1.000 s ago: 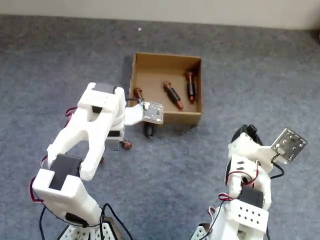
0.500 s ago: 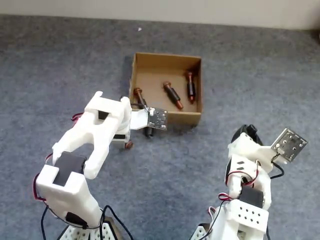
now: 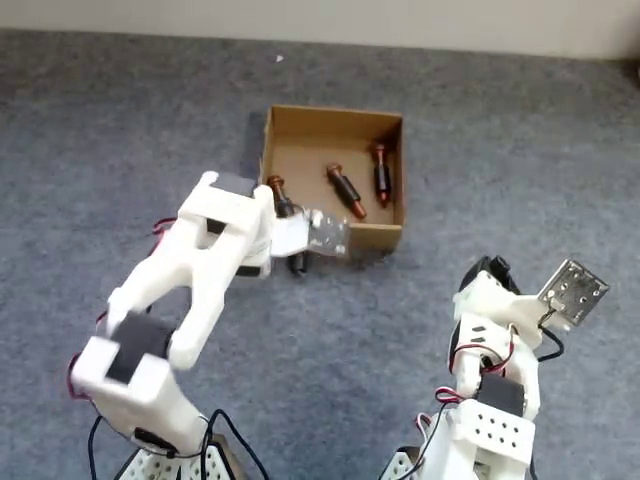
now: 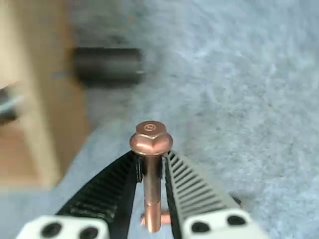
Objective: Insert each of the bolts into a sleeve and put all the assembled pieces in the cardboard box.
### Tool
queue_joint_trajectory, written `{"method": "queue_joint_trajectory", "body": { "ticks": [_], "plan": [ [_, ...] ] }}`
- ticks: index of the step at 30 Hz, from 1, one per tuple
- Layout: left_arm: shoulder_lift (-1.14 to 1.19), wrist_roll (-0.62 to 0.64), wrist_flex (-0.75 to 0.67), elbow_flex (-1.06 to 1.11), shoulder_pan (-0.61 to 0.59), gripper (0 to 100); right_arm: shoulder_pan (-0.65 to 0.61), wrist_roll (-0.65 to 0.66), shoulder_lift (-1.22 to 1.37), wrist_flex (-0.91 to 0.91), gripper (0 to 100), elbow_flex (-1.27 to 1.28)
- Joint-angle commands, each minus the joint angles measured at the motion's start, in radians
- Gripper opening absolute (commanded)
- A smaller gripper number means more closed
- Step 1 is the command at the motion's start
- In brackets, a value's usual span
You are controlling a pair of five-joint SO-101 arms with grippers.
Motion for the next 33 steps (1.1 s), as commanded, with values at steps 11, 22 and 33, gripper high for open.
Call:
{"method": "queue_joint_trajectory", "body": {
  "ticks": [11,22,33],
  "plan": [
    [-0.823,0.451,0.054,0.243,0.084,0,0.005,0.015,-0.022,-0.028,0.5,-0.024],
    [-1.32,0.865,-0.133,0.507,0.101,0,-0.205,0.069,-0.022,-0.027,0.5,-0.027],
    [-1.54,1.134,-0.364,0.7,0.104,0,-0.668,0.242,-0.022,-0.03,0.5,-0.027]
  ]
}}
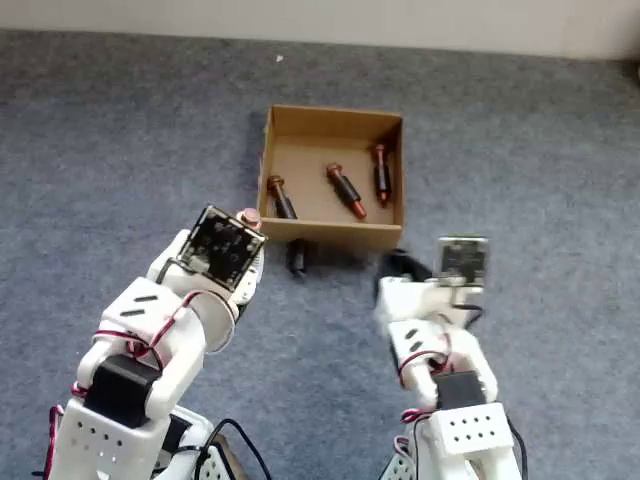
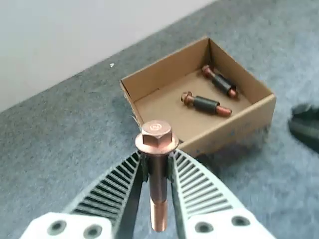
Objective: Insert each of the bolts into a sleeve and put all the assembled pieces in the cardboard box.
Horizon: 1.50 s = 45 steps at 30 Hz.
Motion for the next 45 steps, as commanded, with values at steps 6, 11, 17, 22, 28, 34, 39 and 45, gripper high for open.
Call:
{"method": "queue_joint_trajectory", "body": {
  "ticks": [6,11,17,22,28,34,39,45],
  "plan": [
    [-0.154,0.239,-0.097,0.061,0.013,0,-0.366,0.069,-0.022,-0.033,0.5,-0.028],
    [-0.203,0.279,-0.109,0.117,0.088,0,-0.486,0.069,-0.022,-0.15,0.5,-0.005],
    [-0.249,0.276,-0.229,0.226,0.156,0,-0.495,0.133,-0.022,-0.394,0.5,0.136],
    [-0.257,0.282,-0.27,0.242,0.157,0,-0.49,0.15,-0.022,-0.522,0.5,0.216],
    [-0.259,0.282,-0.272,0.232,0.185,0,-0.49,0.149,-0.022,-0.522,0.5,0.219],
    [-0.259,0.278,-0.273,0.159,0.183,0,-0.489,0.149,-0.022,-0.521,0.5,0.219],
    [-0.249,0.281,-0.276,0.127,0.185,0,-0.489,0.15,-0.022,-0.521,0.5,0.219],
    [-0.257,0.281,-0.299,0.113,0.186,0,-0.489,0.15,-0.022,-0.521,0.5,0.219]
  ]
}}
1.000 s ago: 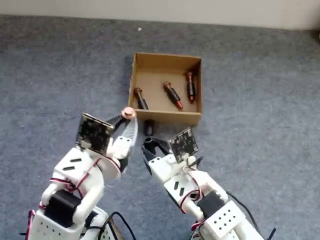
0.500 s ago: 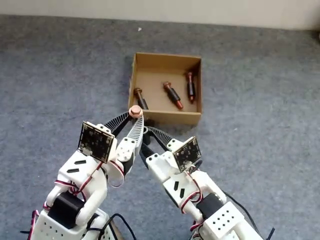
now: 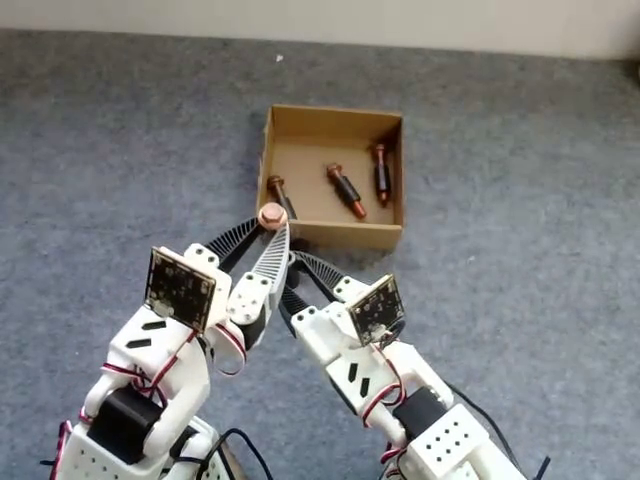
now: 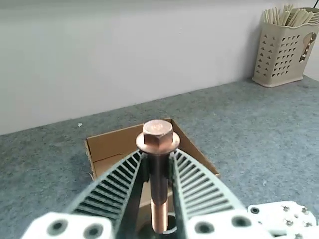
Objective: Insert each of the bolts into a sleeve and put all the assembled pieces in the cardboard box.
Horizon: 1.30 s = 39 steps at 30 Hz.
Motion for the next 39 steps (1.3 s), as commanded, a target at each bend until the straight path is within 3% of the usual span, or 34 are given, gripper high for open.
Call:
{"method": "queue_joint_trajectory", "body": {
  "ticks": [1,6,13,20,34,39],
  "plan": [
    [-0.001,0.011,-0.031,-0.062,0.033,0,-0.007,0.011,-0.018,-0.033,0.5,0.116],
    [0.001,0.006,-0.04,-0.002,0.099,0,-0.007,0.011,-0.018,-0.033,0.5,0.116],
    [0.001,0.005,-0.183,0.101,0.042,0,-0.005,0.012,-0.018,-0.036,0.5,0.116],
    [-0.007,0.005,-0.183,0.107,0.008,0,0.03,0.012,-0.018,-0.041,0.5,0.116],
    [-0.008,0.006,-0.117,0.157,0.053,1,0.033,0.014,-0.018,-0.041,0.5,0.116],
    [-0.007,0.011,-0.058,0.159,0.015,17,0.077,0.011,-0.018,-0.041,0.5,0.117]
  ]
}}
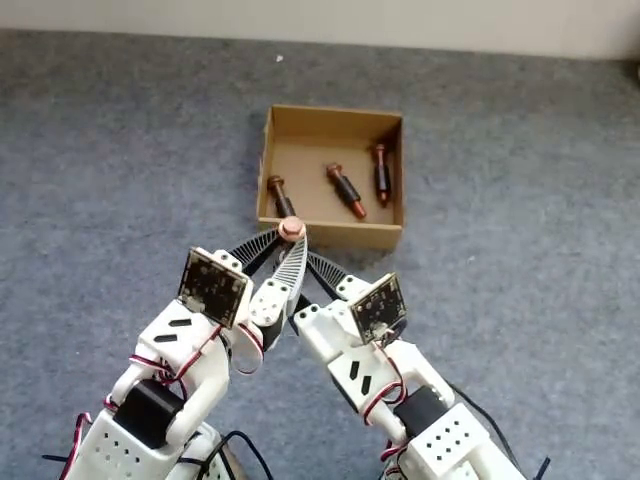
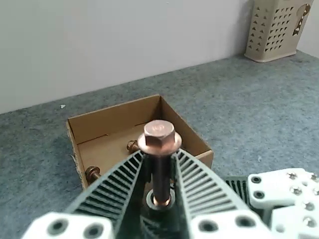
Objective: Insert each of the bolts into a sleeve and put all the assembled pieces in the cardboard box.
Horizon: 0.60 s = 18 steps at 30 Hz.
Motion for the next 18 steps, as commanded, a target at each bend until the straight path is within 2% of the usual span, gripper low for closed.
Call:
{"method": "queue_joint_trajectory", "body": {
  "ticks": [1,7,13,16,18],
  "plan": [
    [-0.005,0.009,0.058,-0.007,-0.035,19,0.065,0.005,-0.018,-0.039,0.5,0.116],
    [-0.008,0.002,0.146,-0.053,-0.05,20,0.074,0.003,-0.018,-0.038,0.5,0.116],
    [-0.008,-0.199,0.276,-0.17,-0.053,19,0.119,0.003,-0.018,0.044,0.5,0.116],
    [-0.01,-0.23,0.308,-0.171,-0.143,14,0.177,0.002,-0.018,0.059,0.5,0.116],
    [-0.01,-0.23,0.308,-0.156,-0.246,10,0.202,0.0,-0.018,0.059,0.5,0.116]
  ]
}}
